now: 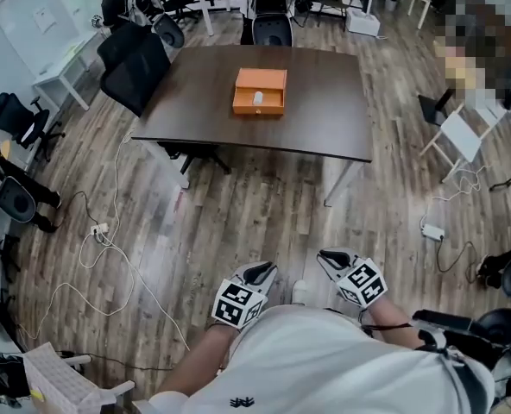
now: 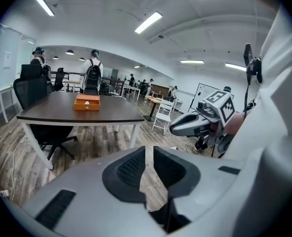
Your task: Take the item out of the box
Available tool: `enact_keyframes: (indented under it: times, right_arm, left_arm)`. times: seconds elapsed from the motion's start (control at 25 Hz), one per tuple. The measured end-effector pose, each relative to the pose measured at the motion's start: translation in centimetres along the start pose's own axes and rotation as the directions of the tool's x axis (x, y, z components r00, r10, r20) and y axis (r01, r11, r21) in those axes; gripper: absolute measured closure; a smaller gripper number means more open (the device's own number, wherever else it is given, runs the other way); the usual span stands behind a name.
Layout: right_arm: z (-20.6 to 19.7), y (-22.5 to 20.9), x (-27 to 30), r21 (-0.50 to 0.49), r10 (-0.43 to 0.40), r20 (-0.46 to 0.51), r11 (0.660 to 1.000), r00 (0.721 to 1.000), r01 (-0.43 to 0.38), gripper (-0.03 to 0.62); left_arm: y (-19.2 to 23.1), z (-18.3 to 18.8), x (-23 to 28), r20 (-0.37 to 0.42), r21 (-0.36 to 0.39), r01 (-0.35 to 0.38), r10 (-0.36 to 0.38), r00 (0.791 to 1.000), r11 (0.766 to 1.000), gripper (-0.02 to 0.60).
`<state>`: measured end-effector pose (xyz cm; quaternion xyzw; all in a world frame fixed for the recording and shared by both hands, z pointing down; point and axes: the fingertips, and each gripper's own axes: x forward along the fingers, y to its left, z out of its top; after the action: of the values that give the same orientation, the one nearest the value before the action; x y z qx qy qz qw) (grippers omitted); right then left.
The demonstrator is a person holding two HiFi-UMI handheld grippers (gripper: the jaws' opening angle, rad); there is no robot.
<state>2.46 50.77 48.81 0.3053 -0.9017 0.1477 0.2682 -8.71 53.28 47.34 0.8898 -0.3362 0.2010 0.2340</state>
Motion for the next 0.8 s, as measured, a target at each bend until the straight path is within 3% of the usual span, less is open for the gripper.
enact_keyframes:
  times: [0.16, 0.32, 0.48, 0.64, 0.8]
  right_arm:
    - [-0.1, -6.2, -1.3, 0.015, -0.026, 0.015, 1.000, 1.000, 0.026, 0.584]
    - [-0.7, -10.9, -1.6, 0.063, -0.044, 0.005, 0.997, 0.999, 0.044, 0.505]
    - [-1.3, -13.6, -1.3, 0.115, -0.062, 0.013, 0.992, 0.998, 0.060, 0.512]
    - [-0.4, -16.0, 0.8, 0.151, -0.072, 0.032, 0.986, 0.997, 0.066, 0.543]
    - [1.4, -18.8, 3.3, 0.164, -0.099, 0.016, 0.982, 0.995, 0.095, 0.570]
  left_arm:
    - [-0.2, 3.8, 5.7, 0.001, 0.012, 0.013, -0.013, 1.000, 1.000, 0.523]
    - [-0.1, 7.5, 9.7, -0.002, 0.047, 0.014, -0.014, 1.000, 0.999, 0.522]
    - [1.3, 8.9, 12.0, -0.030, 0.063, 0.016, -0.014, 0.999, 0.998, 0.522]
    - [5.2, 9.8, 14.4, -0.044, 0.055, 0.009, -0.007, 0.999, 0.998, 0.522]
    - [9.4, 11.8, 17.2, -0.045, 0.093, 0.035, -0.031, 0.998, 0.995, 0.522]
